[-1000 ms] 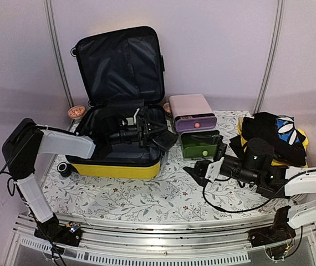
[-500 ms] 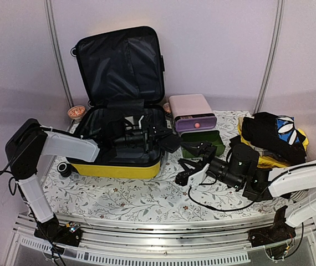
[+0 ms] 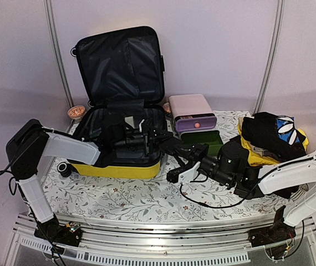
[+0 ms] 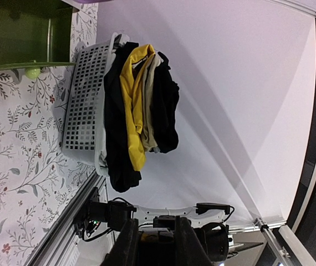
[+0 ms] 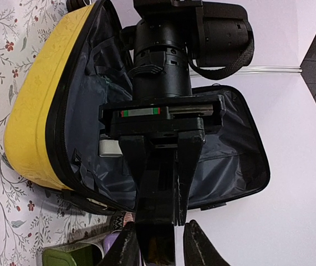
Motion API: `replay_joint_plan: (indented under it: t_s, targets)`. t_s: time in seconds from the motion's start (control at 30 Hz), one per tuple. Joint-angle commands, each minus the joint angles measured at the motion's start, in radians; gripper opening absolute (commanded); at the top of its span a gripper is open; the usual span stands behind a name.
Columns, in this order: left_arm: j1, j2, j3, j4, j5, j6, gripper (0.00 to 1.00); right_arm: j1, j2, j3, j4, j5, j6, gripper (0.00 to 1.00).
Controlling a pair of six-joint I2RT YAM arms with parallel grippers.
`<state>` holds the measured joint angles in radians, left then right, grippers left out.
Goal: Open, take out, and arrange the luggage
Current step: Pass from the left arm to the right
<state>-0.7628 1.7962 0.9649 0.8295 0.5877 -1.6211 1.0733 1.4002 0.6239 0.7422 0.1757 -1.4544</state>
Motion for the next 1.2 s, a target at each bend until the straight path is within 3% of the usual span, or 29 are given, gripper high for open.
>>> replay_joint_plan:
  t_s: [0.0, 0.1, 0.17, 0.3, 0.4, 0.53, 0.57, 0.83, 0.93, 1.17]
  targets:
    - [-0.013, 0.013, -0.015, 0.046, 0.002, -0.011, 0.00, 0.006, 0.017, 0.035, 0.039, 0.015, -0.006, 0.28]
    - [-0.015, 0.008, -0.019, 0.045, 0.000, -0.009, 0.00, 0.008, 0.023, 0.036, 0.038, 0.014, -0.003, 0.21]
    - [-0.016, 0.003, -0.023, 0.040, -0.004, -0.006, 0.02, 0.009, 0.027, 0.036, 0.037, 0.018, -0.001, 0.08]
    - [-0.016, -0.017, -0.032, 0.017, -0.015, 0.025, 0.16, 0.010, 0.035, 0.042, 0.038, 0.025, 0.016, 0.03]
    - [-0.015, -0.050, -0.043, -0.015, -0.044, 0.064, 0.36, 0.009, 0.028, 0.041, 0.037, 0.038, 0.044, 0.03]
    - [0.009, -0.117, -0.037, -0.170, -0.094, 0.174, 0.93, 0.010, -0.012, 0.034, -0.013, 0.061, 0.129, 0.02]
    - [0.019, -0.142, -0.032, -0.226, -0.117, 0.220, 0.98, 0.009, -0.025, 0.035, -0.046, 0.064, 0.158, 0.02]
    - [0.111, -0.310, 0.087, -0.771, -0.380, 0.714, 0.98, -0.052, -0.089, 0.142, -0.376, 0.088, 0.682, 0.02]
    - [0.122, -0.337, 0.127, -0.891, -0.479, 0.904, 0.98, -0.129, -0.082, 0.257, -0.611, -0.010, 1.012, 0.02]
    - [0.127, -0.416, 0.049, -0.842, -0.522, 1.100, 0.98, -0.381, 0.004, 0.491, -1.010, -0.326, 1.586, 0.02]
